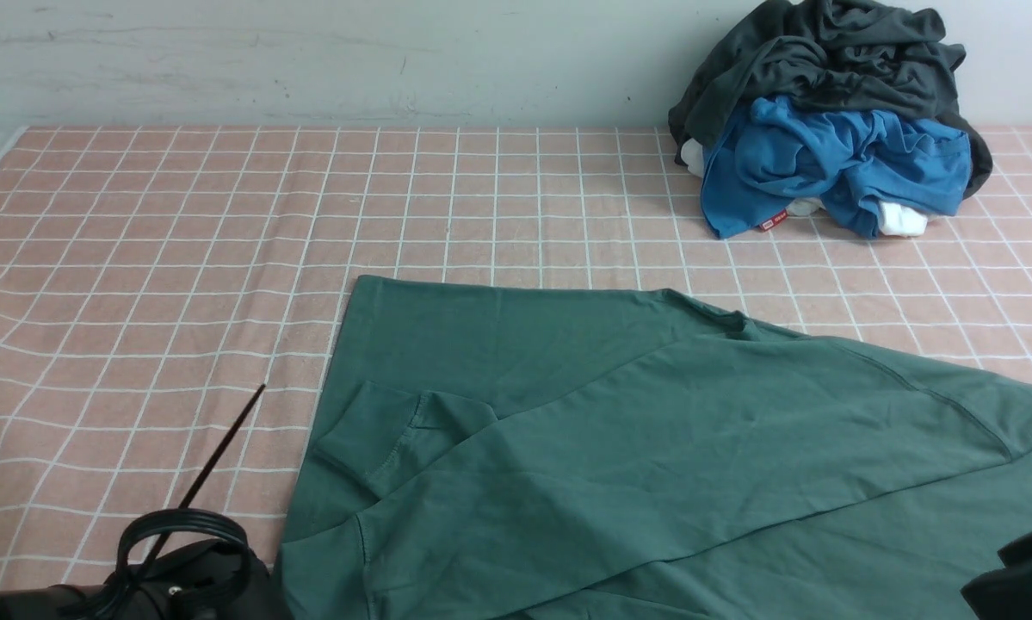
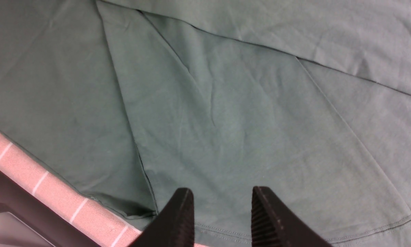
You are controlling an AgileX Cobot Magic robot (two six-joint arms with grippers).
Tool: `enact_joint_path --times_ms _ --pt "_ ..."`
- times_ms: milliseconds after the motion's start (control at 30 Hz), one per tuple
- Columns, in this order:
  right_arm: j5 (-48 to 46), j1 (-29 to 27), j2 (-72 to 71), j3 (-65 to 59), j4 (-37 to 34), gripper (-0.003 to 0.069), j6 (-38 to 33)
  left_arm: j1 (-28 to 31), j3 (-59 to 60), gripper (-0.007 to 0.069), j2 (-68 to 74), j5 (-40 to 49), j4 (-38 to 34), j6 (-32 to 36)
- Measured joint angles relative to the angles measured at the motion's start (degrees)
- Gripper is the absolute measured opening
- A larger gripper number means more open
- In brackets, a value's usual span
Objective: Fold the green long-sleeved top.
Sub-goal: Use both arms simultaneously to clamp the lower edge of the clothing fabric
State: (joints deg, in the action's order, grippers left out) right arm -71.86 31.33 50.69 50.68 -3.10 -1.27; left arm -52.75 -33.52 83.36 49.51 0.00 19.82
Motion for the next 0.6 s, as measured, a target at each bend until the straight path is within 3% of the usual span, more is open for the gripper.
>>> enact_joint_path --times_ms 400,600 --pt "0.0 0.0 0.0 0.0 0.1 0.0231 -1.3 2.1 -4.8 -0.0004 0.0 6.4 0.0 -0.3" --pt "0.0 0.0 0.0 0.0 0.2 0.0231 -1.5 2.5 -4.3 -0.0004 0.0 7.9 -1.3 3.0"
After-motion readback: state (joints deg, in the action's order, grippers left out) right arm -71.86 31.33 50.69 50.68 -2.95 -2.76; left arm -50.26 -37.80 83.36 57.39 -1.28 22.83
